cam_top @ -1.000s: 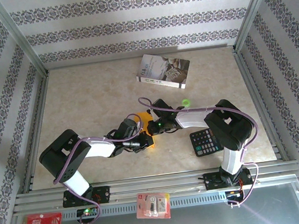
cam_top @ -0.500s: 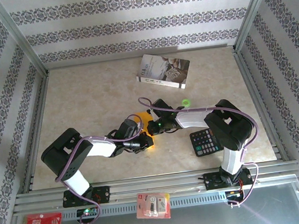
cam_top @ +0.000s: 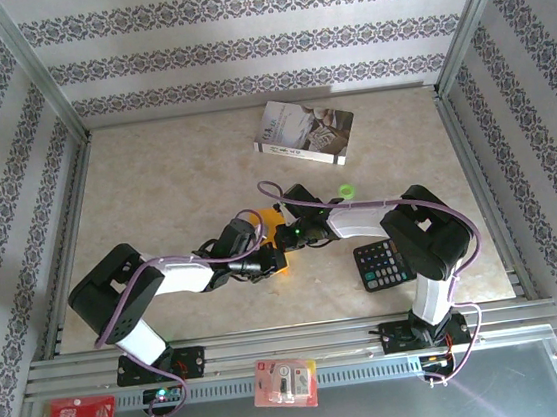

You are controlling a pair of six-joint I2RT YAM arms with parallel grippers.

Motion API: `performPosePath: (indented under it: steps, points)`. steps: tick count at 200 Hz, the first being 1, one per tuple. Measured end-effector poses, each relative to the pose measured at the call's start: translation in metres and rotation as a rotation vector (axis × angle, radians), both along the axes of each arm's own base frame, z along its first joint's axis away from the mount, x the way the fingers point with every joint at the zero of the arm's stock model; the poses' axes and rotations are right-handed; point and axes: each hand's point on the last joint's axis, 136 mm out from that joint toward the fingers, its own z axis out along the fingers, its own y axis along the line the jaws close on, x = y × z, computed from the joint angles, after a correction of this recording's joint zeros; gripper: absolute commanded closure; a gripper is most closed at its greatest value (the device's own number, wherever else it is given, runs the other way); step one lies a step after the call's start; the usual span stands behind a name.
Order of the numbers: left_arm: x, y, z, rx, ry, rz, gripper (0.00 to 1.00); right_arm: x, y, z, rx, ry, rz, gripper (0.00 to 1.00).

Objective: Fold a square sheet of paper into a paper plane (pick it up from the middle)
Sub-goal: Third fold the triangle at the center of the table.

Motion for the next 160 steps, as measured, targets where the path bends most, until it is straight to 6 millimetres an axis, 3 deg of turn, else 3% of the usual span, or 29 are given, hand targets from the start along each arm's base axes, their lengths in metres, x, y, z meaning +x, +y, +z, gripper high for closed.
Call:
performPosePath:
  steps: [36,72,128,160]
  points:
    - [-0.003,-0.002,-0.001,0.004,0.005,-0.009,0.92,0.0,0.0,0.0,0.0,0.0,0.0,1.0]
    - [-0.007,0.0,-0.02,0.034,0.047,-0.014,0.92,0.0,0.0,0.0,0.0,0.0,0.0,1.0]
    - [-0.006,-0.001,-0.018,0.028,0.044,-0.016,0.9,0.001,0.0,0.0,0.001,0.0,-0.002,1.0]
    - [-0.002,-0.002,-0.002,0.006,0.011,-0.009,0.89,0.002,-0.002,0.0,0.001,-0.001,-0.006,1.0]
